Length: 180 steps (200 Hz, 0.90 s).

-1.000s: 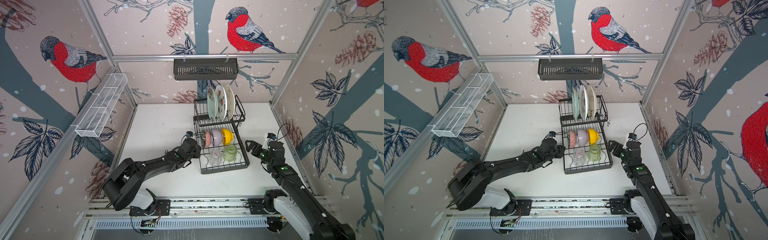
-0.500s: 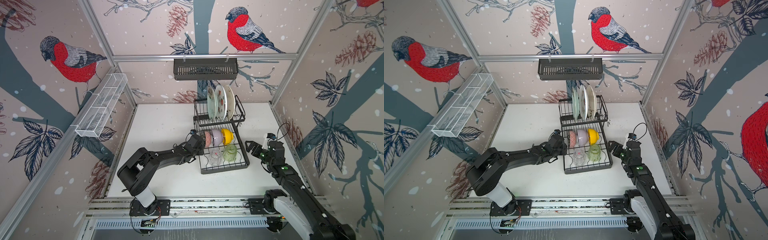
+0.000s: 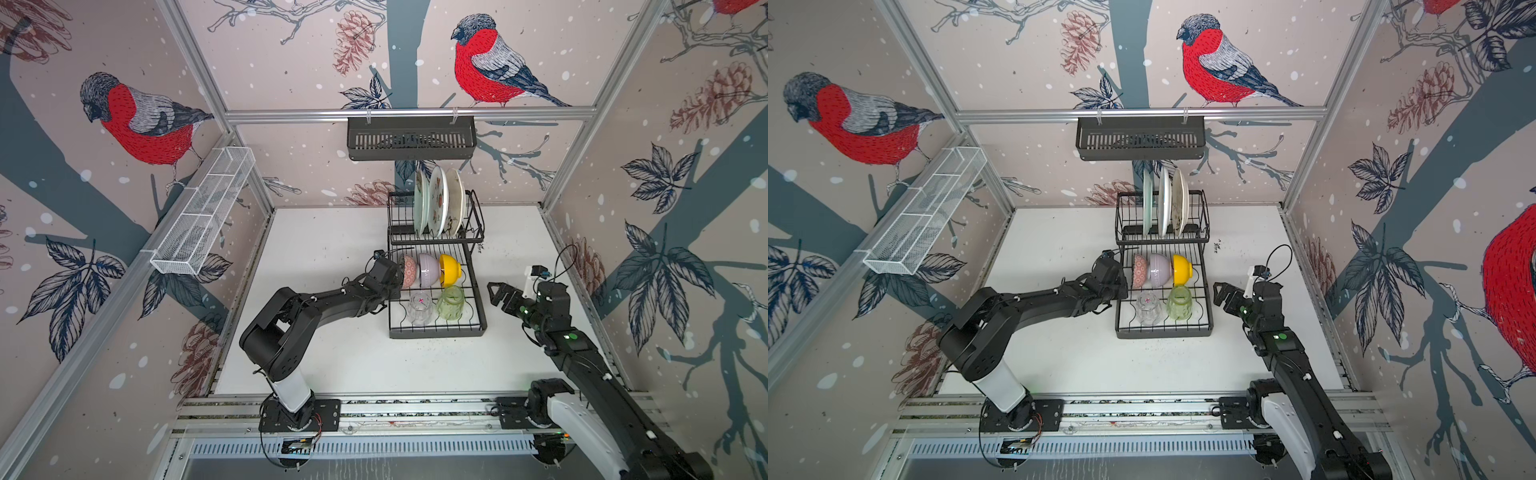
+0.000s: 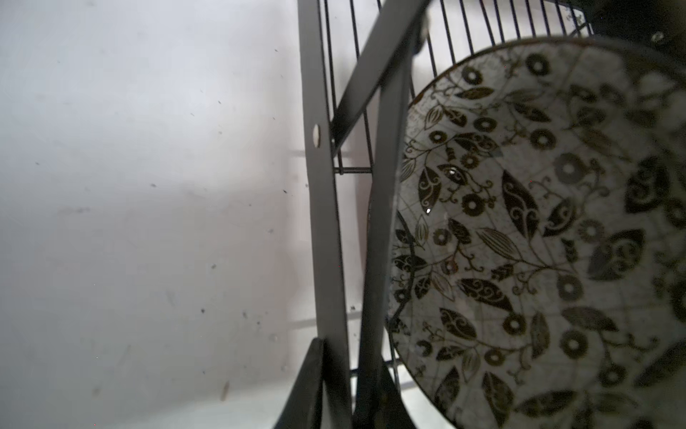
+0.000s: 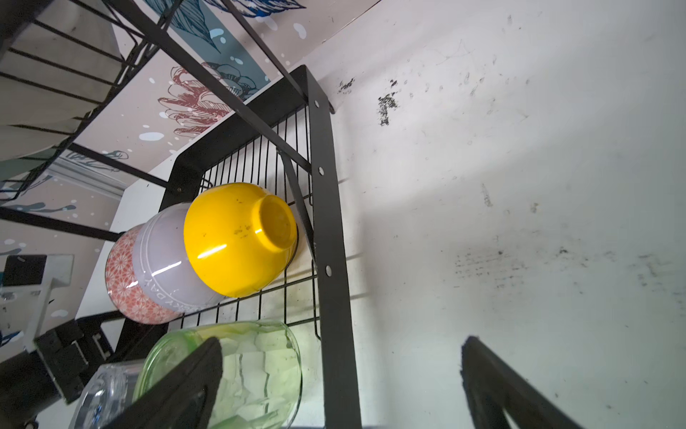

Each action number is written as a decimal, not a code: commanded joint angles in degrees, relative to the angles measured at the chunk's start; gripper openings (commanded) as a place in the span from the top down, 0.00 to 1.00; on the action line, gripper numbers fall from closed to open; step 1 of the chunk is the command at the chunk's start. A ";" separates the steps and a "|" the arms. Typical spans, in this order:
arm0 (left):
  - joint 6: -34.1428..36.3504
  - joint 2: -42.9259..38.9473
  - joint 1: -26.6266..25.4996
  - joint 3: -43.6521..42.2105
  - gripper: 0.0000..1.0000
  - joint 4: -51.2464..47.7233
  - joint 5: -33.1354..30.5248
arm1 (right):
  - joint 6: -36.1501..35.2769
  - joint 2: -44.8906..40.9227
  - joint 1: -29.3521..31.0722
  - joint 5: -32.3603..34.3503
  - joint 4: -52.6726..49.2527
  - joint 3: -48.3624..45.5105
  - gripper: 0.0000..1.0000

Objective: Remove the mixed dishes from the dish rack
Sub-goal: 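Lower the right gripper over the green glass cup while the left gripper approaches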

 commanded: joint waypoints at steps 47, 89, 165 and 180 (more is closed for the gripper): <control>3.96 1.10 2.72 4.51 0.77 -1.26 -2.29 | -2.87 -1.27 6.97 0.02 0.42 0.93 0.01; 3.57 -3.75 2.68 1.14 0.60 -1.12 -3.44 | -2.73 -1.18 13.28 2.66 -0.62 3.19 0.00; 4.54 -12.90 2.70 -5.24 0.14 -1.56 -2.33 | -0.58 1.20 27.92 12.50 -2.29 6.33 0.01; 4.95 -15.19 2.68 -7.17 0.02 -0.81 -1.79 | -0.61 2.60 30.00 14.29 0.21 5.51 0.01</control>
